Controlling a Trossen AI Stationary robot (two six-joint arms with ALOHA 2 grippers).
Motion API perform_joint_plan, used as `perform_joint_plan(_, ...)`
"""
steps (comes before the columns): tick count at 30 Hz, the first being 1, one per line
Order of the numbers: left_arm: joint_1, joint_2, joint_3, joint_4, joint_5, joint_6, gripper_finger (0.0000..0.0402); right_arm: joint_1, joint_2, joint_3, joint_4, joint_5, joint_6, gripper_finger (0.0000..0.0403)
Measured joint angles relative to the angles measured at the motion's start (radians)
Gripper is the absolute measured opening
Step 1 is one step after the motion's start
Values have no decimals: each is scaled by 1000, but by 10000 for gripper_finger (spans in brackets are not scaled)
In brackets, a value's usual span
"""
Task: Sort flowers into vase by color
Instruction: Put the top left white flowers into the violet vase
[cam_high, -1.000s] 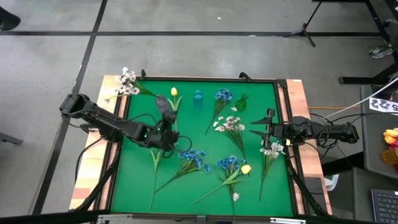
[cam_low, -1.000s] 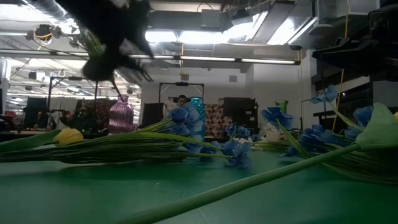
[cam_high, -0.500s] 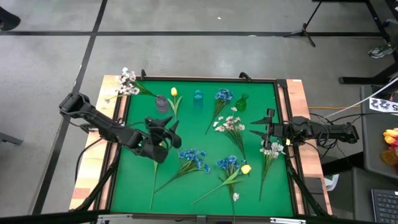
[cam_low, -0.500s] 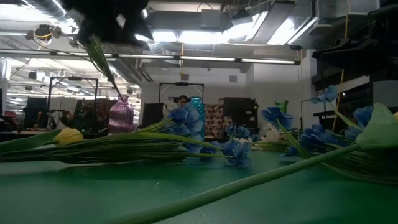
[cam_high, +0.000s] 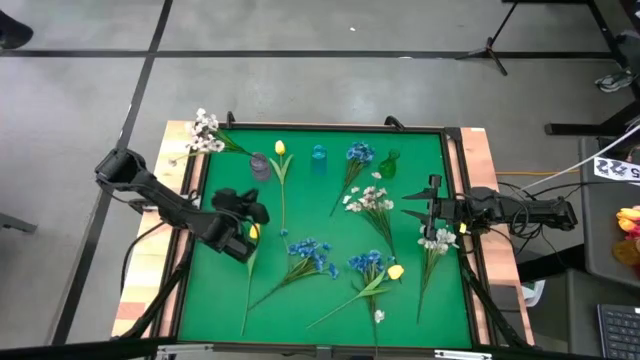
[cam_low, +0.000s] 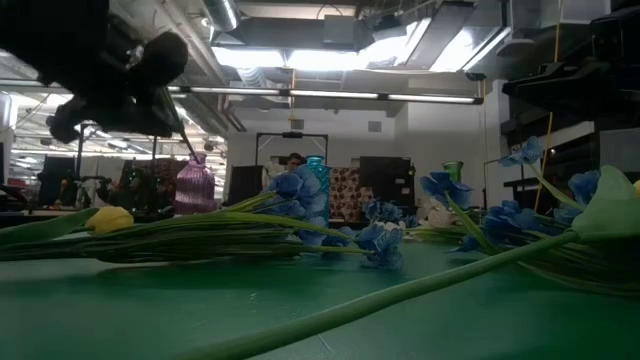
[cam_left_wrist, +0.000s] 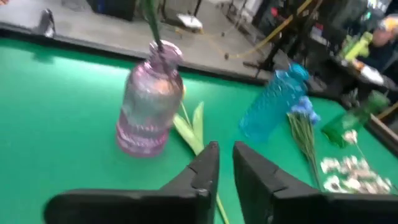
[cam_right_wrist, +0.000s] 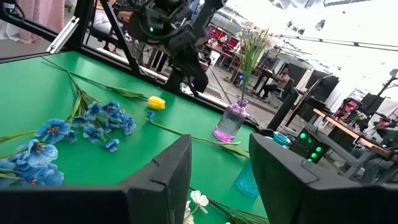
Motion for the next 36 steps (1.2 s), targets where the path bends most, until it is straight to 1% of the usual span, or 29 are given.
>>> perform_joint_plan(2,16,0,-18,-9,-9,-30,13,0,0,0,0,0,0,161)
perform_joint_plan(4,33,0,-29,-21,-9,-46,5,0,0,0,0,0,0,161)
perform_joint_plan(6,58,0,-34,-37,-10,-59,7,0,0,0,0,0,0,161)
perform_joint_plan(10,105,0,-34,-36,-59,-50,2,0,0,0,0,0,0,161)
perform_joint_plan(13,131,0,-34,-36,-68,-33,5,0,0,0,0,0,0,161)
perform_joint_plan(21,171,0,-34,-41,-89,10,3,0,0,0,0,0,0,161)
perform_joint_plan(24,182,0,-12,-68,-97,26,2,0,0,0,0,0,0,161)
perform_joint_plan(27,192,0,33,-113,-123,89,2,0,0,0,0,0,0,161)
perform_joint_plan(32,216,0,103,-108,-153,275,3,0,0,0,0,0,0,161)
perform_joint_plan(36,246,0,129,-103,-153,365,3,0,0,0,0,0,-1,161)
